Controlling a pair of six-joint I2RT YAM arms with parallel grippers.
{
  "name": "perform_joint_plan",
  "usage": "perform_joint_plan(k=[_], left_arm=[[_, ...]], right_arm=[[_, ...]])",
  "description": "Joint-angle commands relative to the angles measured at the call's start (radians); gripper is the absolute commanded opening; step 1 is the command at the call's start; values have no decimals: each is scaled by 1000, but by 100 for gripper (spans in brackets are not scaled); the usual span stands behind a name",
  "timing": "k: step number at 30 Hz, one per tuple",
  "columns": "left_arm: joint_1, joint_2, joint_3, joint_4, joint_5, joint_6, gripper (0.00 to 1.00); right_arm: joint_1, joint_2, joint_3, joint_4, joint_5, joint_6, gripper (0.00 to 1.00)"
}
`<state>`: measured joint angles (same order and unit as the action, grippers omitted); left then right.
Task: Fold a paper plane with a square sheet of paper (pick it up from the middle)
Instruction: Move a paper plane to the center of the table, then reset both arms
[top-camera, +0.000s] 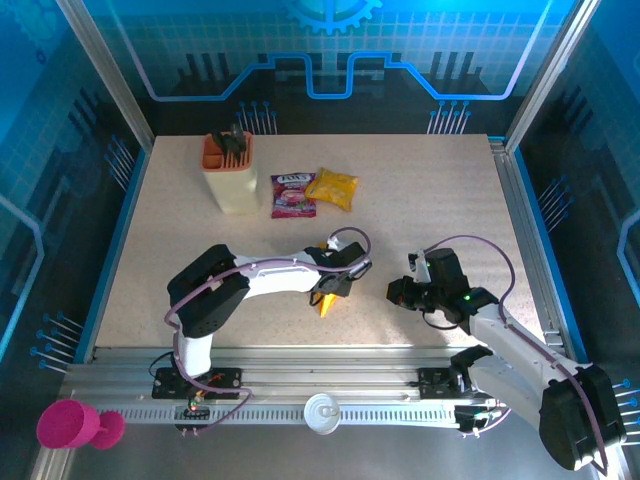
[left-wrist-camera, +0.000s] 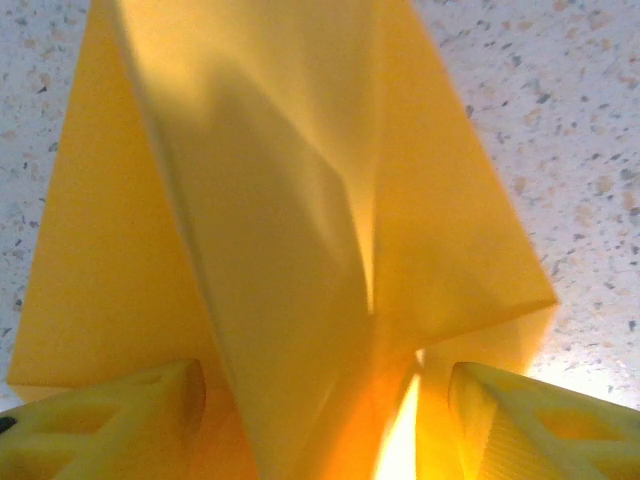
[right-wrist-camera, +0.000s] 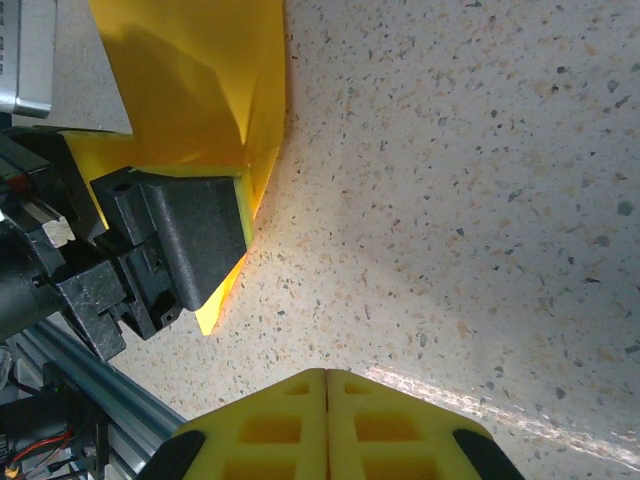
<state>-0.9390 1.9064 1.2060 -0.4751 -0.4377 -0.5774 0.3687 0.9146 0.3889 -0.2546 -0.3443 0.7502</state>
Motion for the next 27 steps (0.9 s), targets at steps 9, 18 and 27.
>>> perform_joint_plan(k=[9,18,27], left_arm=[[-7,-39,84,-71,11,60,68],[0,-150,178,-145,-92,124,79],[258,-561,19,-104,-242,148,100]], right_arm=[[16,-1,37,-6,-10,-15,9],[-14,3,138,-95,47,-62,47],[-239,92,370,-257,466,-204,99]])
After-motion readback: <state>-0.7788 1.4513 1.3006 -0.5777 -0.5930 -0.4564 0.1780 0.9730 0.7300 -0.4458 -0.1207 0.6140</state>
